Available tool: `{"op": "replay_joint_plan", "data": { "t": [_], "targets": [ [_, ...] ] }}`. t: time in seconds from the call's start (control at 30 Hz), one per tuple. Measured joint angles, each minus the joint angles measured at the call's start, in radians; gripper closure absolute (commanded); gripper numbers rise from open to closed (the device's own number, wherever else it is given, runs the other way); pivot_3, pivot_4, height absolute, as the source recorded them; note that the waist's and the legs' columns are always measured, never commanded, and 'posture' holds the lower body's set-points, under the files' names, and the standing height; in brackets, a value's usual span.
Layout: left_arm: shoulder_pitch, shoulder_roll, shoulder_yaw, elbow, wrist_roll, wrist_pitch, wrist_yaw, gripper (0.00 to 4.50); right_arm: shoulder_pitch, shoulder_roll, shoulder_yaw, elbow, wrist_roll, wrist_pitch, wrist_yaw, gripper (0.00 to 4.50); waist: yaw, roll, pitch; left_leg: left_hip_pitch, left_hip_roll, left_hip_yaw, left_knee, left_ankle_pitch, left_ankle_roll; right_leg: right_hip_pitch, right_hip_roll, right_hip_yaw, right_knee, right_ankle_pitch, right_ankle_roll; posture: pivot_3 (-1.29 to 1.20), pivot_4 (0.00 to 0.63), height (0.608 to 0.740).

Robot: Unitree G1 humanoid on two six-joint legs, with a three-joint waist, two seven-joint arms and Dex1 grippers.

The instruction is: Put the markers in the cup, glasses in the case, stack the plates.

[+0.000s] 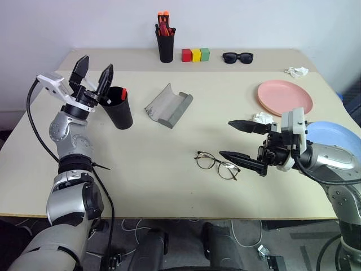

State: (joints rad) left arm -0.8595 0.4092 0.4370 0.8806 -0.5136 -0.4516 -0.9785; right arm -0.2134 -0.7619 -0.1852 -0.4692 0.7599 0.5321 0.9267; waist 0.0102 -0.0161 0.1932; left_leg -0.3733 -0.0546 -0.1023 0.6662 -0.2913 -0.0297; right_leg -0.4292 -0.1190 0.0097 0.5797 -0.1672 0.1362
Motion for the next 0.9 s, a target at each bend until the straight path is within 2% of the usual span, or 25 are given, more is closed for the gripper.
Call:
{"op": "replay_joint_plan", "data": {
  "t": [0.23, 0.37, 0.47, 0.63, 0.77, 0.9],
  "targets": [
    [0.003, 0.000, -0.001, -0.055, -0.009, 0.048, 0.024, 0.04, 0.000, -0.001, 0.000, 0.000, 0.001, 0.002, -0.002, 0.00, 0.000, 0.000, 0.000, 0.000, 0.000, 0.000, 0.000, 0.000, 0.000, 0.000, 0.000, 0.000, 0.000, 0.000, 0.000, 0.00, 0.150, 0.740],
    [0.029, -0.011, -0.040, -0.199, -0.023, 0.212, 0.067, 0.04, -0.001, 0.000, 0.000, 0.000, 0.000, 0.002, -0.007, 0.00, 0.001, 0.000, 0.000, 0.000, 0.000, 0.000, 0.000, 0.000, 0.000, 0.000, 0.000, 0.000, 0.000, 0.000, 0.000, 0.00, 0.150, 0.740],
    [0.071, -0.065, -0.117, -0.356, -0.024, 0.395, 0.149, 0.04, -0.004, 0.000, 0.001, 0.005, -0.006, -0.002, -0.009, 0.00, 0.004, 0.000, 0.000, 0.000, 0.000, -0.001, 0.001, 0.000, 0.000, 0.001, 0.000, 0.000, 0.000, 0.000, 0.000, 0.00, 0.150, 0.740],
    [0.076, -0.204, -0.322, -0.553, 0.064, 0.724, 0.403, 0.04, -0.024, 0.008, 0.005, 0.023, -0.015, -0.011, -0.016, 0.00, 0.001, 0.000, 0.000, 0.000, -0.001, -0.001, 0.001, 0.000, 0.000, 0.002, 0.000, 0.000, 0.000, 0.001, 0.001, 0.00, 0.150, 0.740],
    [0.006, -0.310, -0.349, -0.528, 0.088, 0.840, 0.561, 0.04, -0.025, 0.011, 0.006, 0.029, -0.031, -0.018, -0.019, 0.00, -0.006, 0.000, 0.000, 0.001, 0.000, -0.001, 0.000, 0.000, 0.000, 0.001, 0.001, 0.000, 0.000, 0.000, 0.001, 0.00, 0.150, 0.740],
    [-0.028, -0.358, -0.388, -0.473, 0.138, 0.927, 0.647, 0.04, 0.003, -0.012, -0.020, 0.053, -0.054, -0.039, -0.006, 0.00, 0.001, 0.000, 0.000, 0.000, -0.001, 0.000, 0.000, 0.000, 0.000, 0.001, 0.001, 0.001, -0.001, 0.000, 0.001, 0.00, 0.150, 0.740]
  ]
}}
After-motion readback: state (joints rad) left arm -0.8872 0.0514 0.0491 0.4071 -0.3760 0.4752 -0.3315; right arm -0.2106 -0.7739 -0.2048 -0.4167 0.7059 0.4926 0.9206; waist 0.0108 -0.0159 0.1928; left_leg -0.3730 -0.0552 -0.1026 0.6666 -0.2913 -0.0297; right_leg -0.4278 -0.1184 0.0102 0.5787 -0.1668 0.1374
